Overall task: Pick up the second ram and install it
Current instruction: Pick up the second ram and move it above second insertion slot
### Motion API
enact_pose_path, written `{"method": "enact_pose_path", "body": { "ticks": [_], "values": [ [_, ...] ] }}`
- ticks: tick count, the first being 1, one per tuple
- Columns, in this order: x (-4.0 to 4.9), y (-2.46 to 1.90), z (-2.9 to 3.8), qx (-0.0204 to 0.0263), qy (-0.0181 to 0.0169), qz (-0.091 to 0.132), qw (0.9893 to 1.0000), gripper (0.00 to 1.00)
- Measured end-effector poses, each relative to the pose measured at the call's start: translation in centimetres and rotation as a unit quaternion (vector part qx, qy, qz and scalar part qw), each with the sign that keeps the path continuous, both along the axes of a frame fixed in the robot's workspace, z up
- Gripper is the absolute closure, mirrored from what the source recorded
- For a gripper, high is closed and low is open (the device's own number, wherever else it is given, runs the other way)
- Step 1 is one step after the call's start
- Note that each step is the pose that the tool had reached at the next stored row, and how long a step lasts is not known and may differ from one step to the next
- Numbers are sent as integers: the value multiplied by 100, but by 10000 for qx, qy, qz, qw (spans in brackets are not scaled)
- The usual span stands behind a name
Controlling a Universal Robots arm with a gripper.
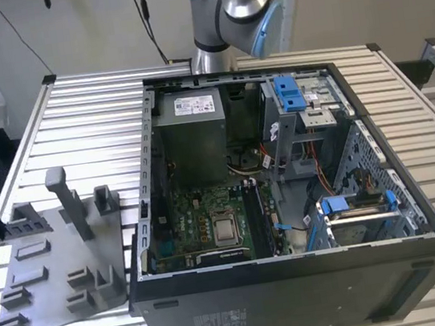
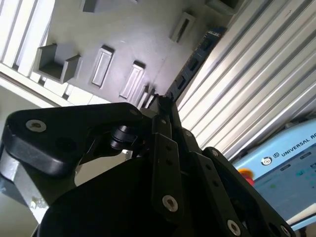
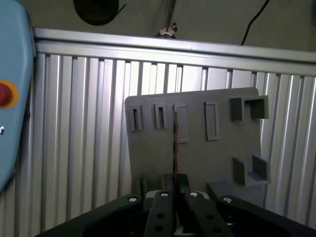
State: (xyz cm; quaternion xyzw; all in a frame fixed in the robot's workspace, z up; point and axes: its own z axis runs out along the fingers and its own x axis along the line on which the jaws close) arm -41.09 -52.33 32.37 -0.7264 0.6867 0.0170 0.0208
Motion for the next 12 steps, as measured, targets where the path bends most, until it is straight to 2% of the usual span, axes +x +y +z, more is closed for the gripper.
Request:
{"method": "enact_pose_path", "body": {
  "ticks": [12],
  "values": [
    [0,0,181,0,0,0,10000,85]
  ]
}}
